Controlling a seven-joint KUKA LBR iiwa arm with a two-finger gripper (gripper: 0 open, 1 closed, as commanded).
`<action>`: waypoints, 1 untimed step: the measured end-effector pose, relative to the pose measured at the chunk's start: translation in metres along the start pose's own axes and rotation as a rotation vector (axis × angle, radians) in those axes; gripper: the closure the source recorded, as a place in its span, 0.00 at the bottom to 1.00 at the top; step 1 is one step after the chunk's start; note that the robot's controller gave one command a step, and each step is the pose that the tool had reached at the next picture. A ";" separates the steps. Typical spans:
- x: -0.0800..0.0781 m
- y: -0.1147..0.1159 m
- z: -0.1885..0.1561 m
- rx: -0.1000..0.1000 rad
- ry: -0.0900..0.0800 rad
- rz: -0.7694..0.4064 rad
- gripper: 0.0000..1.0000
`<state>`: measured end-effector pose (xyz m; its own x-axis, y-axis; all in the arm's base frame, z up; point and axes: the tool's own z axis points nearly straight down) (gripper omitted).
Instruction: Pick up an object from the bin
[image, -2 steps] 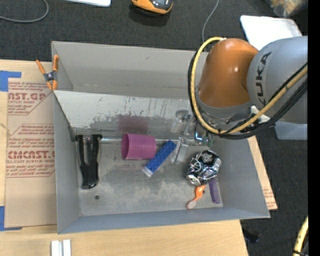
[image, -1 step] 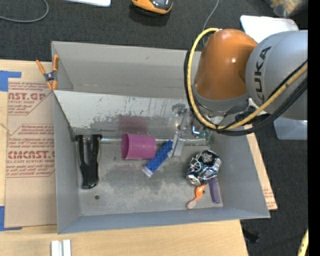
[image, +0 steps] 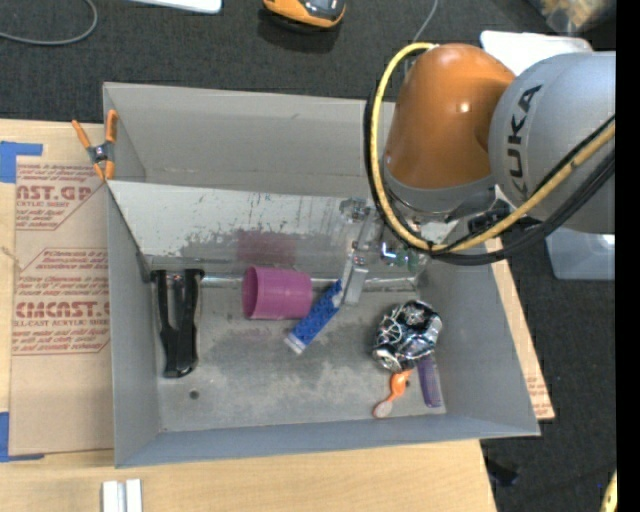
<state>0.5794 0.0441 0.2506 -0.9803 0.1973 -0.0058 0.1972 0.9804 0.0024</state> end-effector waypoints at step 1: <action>0.008 0.029 0.036 -0.002 -0.002 0.084 0.00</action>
Offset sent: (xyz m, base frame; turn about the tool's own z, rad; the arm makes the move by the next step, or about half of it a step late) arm 0.0054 0.0220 -0.0817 0.0703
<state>0.5776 0.0743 0.2142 -0.9603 0.2789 -0.0070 0.2788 0.9603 0.0049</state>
